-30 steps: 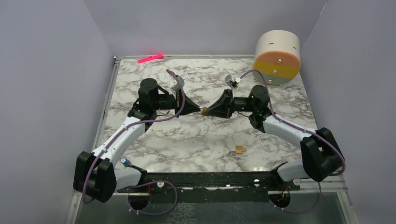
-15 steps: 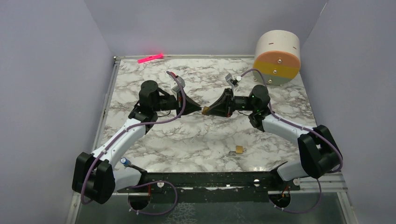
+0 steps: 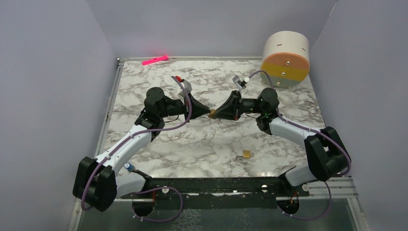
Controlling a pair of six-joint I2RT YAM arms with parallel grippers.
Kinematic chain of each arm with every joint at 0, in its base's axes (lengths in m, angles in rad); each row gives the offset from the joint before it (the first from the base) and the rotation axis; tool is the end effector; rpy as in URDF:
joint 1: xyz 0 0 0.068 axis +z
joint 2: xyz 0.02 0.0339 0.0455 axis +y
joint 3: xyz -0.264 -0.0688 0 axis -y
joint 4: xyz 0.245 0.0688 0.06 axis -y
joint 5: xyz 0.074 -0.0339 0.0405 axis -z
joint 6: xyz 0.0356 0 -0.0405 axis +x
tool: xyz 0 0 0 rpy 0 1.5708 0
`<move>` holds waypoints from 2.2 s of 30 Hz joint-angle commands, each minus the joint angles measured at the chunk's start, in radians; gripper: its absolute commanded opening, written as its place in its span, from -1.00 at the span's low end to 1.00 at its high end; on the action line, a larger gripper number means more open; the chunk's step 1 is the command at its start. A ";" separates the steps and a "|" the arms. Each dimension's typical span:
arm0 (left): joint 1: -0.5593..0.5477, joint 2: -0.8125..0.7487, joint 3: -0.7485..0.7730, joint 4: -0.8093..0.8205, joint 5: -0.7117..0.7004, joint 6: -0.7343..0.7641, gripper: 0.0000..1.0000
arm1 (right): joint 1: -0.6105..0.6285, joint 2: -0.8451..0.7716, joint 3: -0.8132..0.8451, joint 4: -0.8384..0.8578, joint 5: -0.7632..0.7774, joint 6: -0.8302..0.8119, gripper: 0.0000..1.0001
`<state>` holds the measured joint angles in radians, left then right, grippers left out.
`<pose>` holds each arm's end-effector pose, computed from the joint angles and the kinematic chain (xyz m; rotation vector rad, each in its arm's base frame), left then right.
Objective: Lock with the key
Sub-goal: Lock the lock.
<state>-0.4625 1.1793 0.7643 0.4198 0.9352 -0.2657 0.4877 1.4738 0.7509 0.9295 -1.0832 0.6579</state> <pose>0.2224 -0.1429 0.3141 0.9274 1.4535 -1.2757 0.2561 0.1715 0.2778 -0.8997 1.4593 1.6158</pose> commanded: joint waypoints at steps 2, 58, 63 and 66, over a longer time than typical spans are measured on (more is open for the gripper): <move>-0.130 0.038 -0.024 0.051 0.080 -0.046 -1.00 | 0.059 -0.002 0.066 0.119 0.101 0.028 -0.97; -0.110 -0.032 -0.054 -0.038 0.004 0.040 -1.00 | 0.059 -0.051 0.037 -0.026 0.112 -0.060 -0.97; -0.110 -0.038 -0.053 -0.047 -0.002 0.045 -1.00 | 0.060 -0.049 0.041 -0.027 0.109 -0.058 -0.97; -0.110 -0.041 -0.052 -0.050 -0.010 0.049 -1.00 | 0.059 -0.050 0.042 -0.033 0.112 -0.060 -0.97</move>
<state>-0.4961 1.1282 0.7273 0.4202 0.8700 -0.2264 0.4915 1.4158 0.7506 0.8146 -1.0801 0.5831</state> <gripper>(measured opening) 0.016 0.104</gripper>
